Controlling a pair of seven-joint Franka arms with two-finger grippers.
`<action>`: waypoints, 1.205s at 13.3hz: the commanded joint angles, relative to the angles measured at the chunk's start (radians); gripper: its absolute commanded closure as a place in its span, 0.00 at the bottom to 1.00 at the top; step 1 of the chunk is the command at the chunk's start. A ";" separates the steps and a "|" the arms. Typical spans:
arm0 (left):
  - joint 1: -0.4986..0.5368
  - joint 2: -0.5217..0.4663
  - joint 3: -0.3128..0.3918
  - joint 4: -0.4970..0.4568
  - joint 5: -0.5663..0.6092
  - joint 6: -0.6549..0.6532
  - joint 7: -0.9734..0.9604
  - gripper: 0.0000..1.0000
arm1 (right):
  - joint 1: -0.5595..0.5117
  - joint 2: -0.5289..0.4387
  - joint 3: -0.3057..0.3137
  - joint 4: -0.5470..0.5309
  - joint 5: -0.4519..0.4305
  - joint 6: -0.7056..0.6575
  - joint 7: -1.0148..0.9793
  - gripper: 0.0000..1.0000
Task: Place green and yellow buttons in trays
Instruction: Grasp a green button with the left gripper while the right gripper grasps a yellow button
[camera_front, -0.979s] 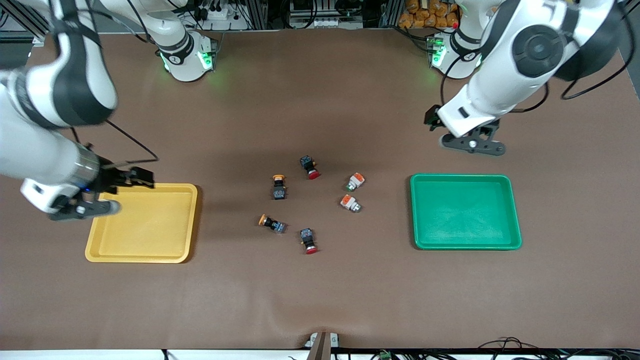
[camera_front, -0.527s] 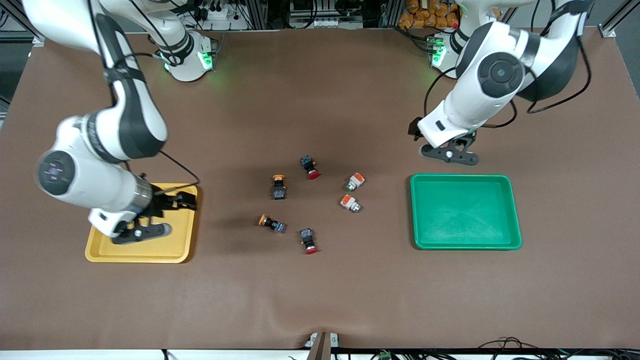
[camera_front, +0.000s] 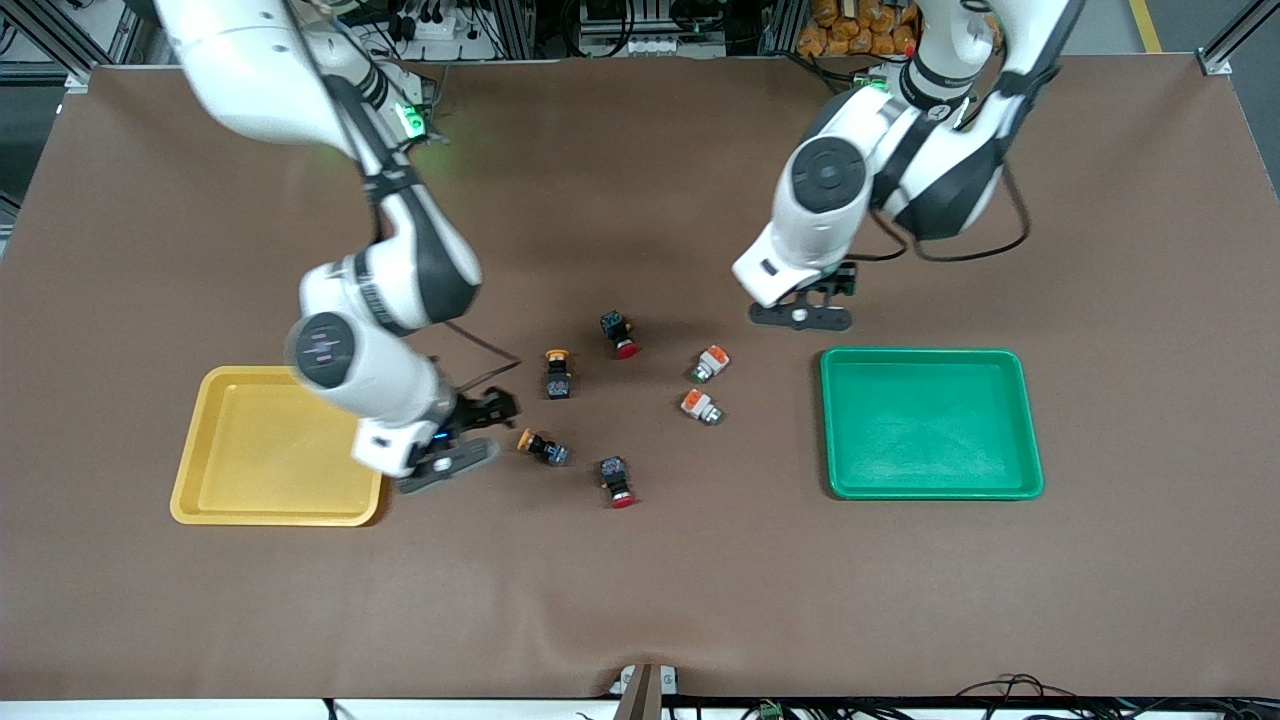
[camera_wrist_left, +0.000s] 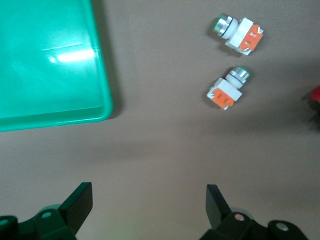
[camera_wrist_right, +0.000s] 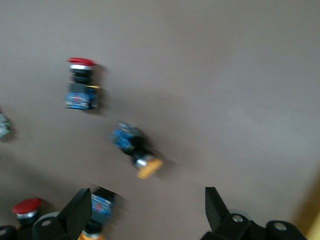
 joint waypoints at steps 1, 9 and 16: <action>-0.008 0.062 -0.002 0.004 0.026 0.068 -0.009 0.00 | 0.048 0.050 -0.012 0.016 0.003 0.055 -0.028 0.00; -0.014 0.261 -0.003 -0.011 0.256 0.415 -0.004 0.00 | 0.062 0.165 -0.012 0.002 0.003 0.242 -0.300 0.00; -0.045 0.346 -0.002 0.033 0.269 0.485 0.008 0.00 | 0.084 0.219 -0.012 -0.001 0.001 0.286 -0.300 0.00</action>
